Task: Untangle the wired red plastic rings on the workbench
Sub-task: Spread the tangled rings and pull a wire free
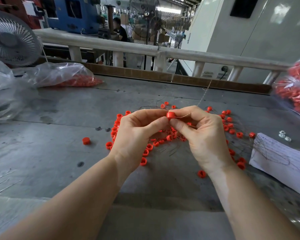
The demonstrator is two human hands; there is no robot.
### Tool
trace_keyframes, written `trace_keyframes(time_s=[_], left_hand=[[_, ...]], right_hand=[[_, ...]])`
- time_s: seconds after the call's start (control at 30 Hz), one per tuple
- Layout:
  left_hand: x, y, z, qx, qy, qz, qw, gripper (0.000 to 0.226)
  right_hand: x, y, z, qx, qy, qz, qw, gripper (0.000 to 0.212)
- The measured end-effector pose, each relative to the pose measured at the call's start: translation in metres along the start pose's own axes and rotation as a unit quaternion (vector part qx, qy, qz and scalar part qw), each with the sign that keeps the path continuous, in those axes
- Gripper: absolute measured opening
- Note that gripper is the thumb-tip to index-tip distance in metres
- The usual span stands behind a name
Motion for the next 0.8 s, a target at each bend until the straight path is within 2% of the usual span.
trace_keyframes(time_s=[0.23,0.43,0.8], left_hand=[[0.0015,-0.0018,0.0073,0.053,0.032,-0.005,0.998,0.014],[0.0011,-0.0032,0.0070,0.055,0.065,0.005,0.996,0.014],[0.0028,-0.0040,0.0055,0.050,0.068,-0.001,0.996,0.012]], right_hand=[[0.0014,-0.0001,-0.0006,-0.001,0.032,-0.009,0.999,0.014],[0.0036,-0.0009,0.0049,0.029,0.080,-0.019,0.996,0.014],[-0.0025,-0.0019,-0.0006,0.008,0.018,0.019,1.000,0.010]])
Point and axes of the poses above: each hand's wrist, its own y-axis towards the middle knuckle, its own x-axis out of the palm, z = x × y, the point moved 8 cm from there along y, towards the middle knuckle, and after that the axes turned 12 degrees about -y, right-handed, at the moved point
